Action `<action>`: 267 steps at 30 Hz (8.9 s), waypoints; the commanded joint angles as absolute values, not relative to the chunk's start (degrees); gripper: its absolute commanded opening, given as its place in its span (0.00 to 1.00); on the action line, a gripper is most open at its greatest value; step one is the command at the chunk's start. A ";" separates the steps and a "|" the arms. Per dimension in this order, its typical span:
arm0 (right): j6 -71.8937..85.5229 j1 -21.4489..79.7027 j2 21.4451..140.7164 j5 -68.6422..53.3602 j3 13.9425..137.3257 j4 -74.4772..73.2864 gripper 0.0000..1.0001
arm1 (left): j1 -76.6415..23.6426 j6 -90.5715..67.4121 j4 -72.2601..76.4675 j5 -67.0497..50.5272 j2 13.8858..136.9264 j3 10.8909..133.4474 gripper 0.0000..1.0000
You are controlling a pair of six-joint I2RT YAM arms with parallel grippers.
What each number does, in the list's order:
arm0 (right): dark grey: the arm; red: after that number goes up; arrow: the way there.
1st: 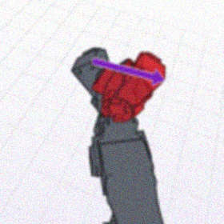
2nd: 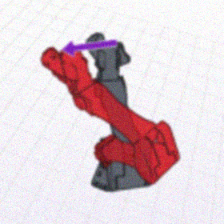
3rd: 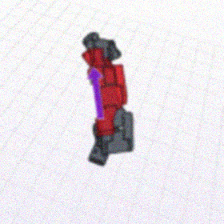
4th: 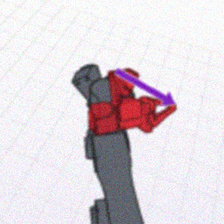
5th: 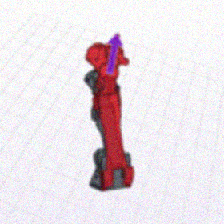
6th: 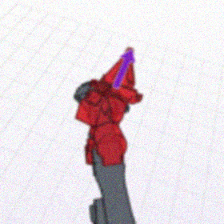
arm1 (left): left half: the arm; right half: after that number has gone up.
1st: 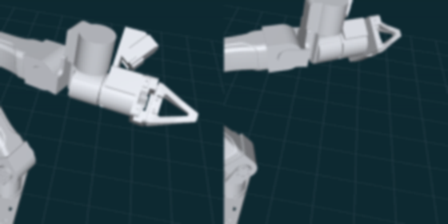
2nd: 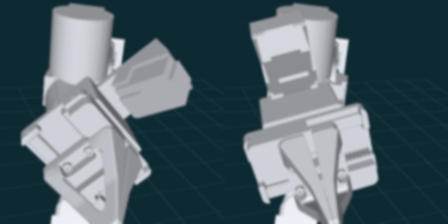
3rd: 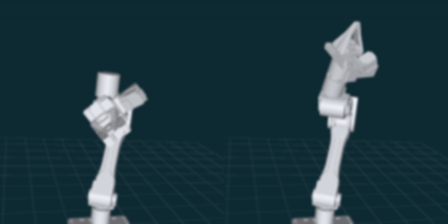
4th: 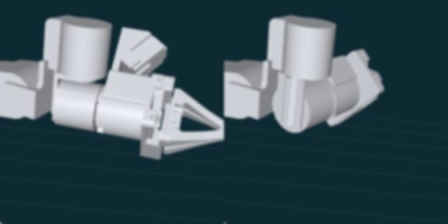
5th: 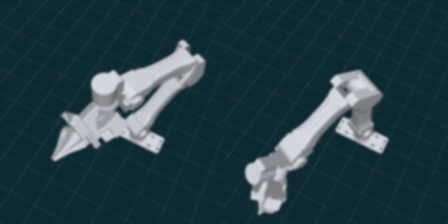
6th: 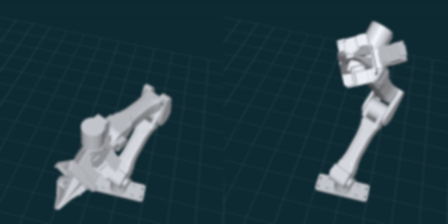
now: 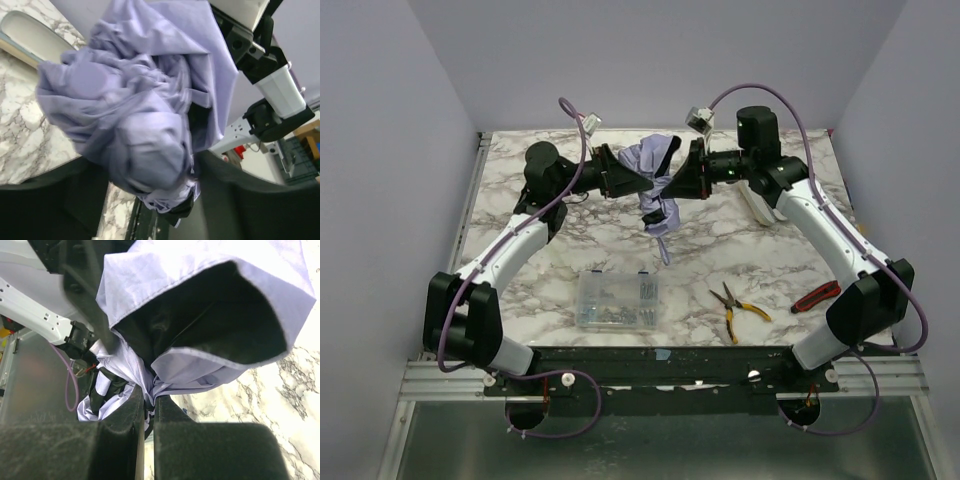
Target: Open the umbrella
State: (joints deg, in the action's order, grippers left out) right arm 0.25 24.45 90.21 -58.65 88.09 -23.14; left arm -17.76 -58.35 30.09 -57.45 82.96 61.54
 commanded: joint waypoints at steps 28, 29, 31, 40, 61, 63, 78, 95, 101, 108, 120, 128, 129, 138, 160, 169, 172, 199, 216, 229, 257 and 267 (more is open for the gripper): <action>18.98 28.79 90.34 -59.18 83.90 -4.02 0.94 | -16.26 -71.89 44.03 -56.92 81.55 63.48 0.00; 19.35 28.87 90.44 -59.91 83.34 -3.72 0.89 | -16.19 -72.42 45.15 -56.91 81.56 63.46 0.00; 19.50 28.92 90.45 -60.72 82.08 -3.71 0.80 | -15.67 -73.46 47.32 -56.95 81.35 63.38 0.00; 23.13 28.91 88.77 -61.09 77.90 1.76 0.14 | -14.24 -74.36 48.56 -56.60 80.48 63.63 0.12; 30.61 26.85 90.12 -70.79 76.82 1.82 0.01 | -21.83 56.30 -22.71 -46.08 55.37 62.75 0.46; 27.71 26.89 90.07 -70.80 77.03 -1.90 0.01 | -23.65 57.35 -22.62 -45.26 55.77 63.29 0.43; 19.83 28.02 88.77 -69.08 76.55 -10.55 0.01 | -30.86 62.79 -21.12 -41.88 58.97 64.75 0.34; 19.47 28.47 90.60 -68.98 77.65 -11.09 0.00 | -32.83 68.21 -18.01 -40.02 57.44 62.26 0.53; 19.58 28.47 90.97 -69.92 78.31 -10.99 0.01 | -33.18 70.35 -19.09 -38.68 58.58 62.53 0.45; 19.60 28.47 90.82 -70.75 78.22 -11.07 0.01 | -33.93 72.99 -20.10 -37.08 59.76 62.86 0.33; 18.64 28.54 90.36 -71.32 77.87 -11.79 0.01 | -35.63 73.70 -18.39 -35.09 61.50 63.47 0.00; 15.54 28.53 90.35 -67.28 77.19 -14.94 0.01 | -36.60 54.33 -6.70 -35.62 64.03 69.24 0.00; 15.75 28.54 90.29 -67.10 76.95 -14.88 0.01 | -36.78 50.73 -4.44 -34.49 64.68 70.12 0.00; 15.93 28.44 90.58 -65.82 77.58 -14.76 0.01 | -37.36 32.24 2.22 -30.40 68.92 76.61 0.00; 46.68 26.19 91.83 -66.73 79.44 26.62 0.01 | -17.49 -40.45 13.87 -51.16 72.50 69.67 0.99; 34.52 30.84 91.68 -67.88 81.52 14.59 0.01 | -19.87 -57.04 31.60 -51.92 79.42 71.23 0.96; 33.27 30.94 91.43 -67.00 82.15 13.44 0.04 | -20.32 -60.20 32.60 -52.90 81.12 71.96 0.44; 18.85 30.18 87.49 -52.81 80.68 -4.31 0.75 | -8.11 -84.97 34.85 -57.84 82.57 70.68 0.00; 34.83 33.33 95.34 -56.01 87.69 10.80 0.69 | -17.16 -75.95 31.43 -56.72 81.91 70.11 0.00; 40.79 32.67 95.06 -57.14 85.97 16.91 0.02 | -21.72 -55.43 14.01 -59.41 82.36 78.37 0.16; 52.95 21.10 93.07 -46.22 82.40 27.48 0.01 | -25.34 -11.76 -10.89 -36.83 72.63 71.84 0.94; 51.60 21.27 92.96 -45.45 82.54 27.92 0.01 | -27.16 -10.86 -16.97 -41.64 79.97 77.28 0.07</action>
State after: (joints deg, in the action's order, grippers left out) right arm 52.49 21.04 94.19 -45.52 80.60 23.53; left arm -26.79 -12.34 -11.97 -39.42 78.50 75.44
